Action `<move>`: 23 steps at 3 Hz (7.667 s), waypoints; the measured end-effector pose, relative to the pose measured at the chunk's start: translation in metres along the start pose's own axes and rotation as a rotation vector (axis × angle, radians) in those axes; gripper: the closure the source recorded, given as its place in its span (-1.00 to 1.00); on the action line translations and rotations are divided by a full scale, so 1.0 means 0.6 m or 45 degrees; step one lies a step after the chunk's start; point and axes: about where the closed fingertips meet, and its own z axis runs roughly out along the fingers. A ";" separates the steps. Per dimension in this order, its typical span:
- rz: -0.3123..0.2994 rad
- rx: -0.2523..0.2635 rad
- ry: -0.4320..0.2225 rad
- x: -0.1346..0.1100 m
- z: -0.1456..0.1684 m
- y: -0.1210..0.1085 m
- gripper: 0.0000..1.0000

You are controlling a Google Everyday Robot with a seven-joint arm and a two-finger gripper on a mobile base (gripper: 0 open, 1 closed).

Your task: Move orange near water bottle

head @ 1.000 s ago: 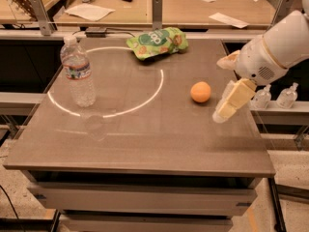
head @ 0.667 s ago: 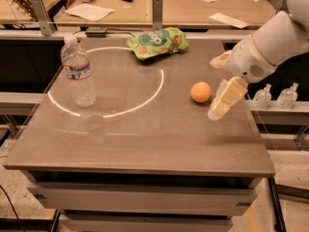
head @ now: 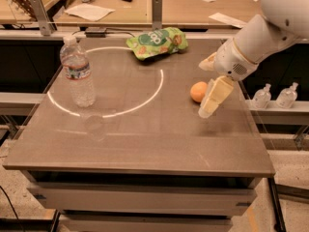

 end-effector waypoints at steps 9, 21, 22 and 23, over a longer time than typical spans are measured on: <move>0.082 -0.175 -0.337 -0.085 0.048 0.048 1.00; 0.169 -0.487 -0.692 -0.379 0.250 0.081 0.20; 0.186 -0.514 -0.667 -0.373 0.256 0.083 -0.25; 0.184 -0.520 -0.628 -0.368 0.260 0.088 -0.73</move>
Offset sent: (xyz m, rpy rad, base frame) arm 0.0234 -0.0218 -0.0276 0.0189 0.0566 -0.0412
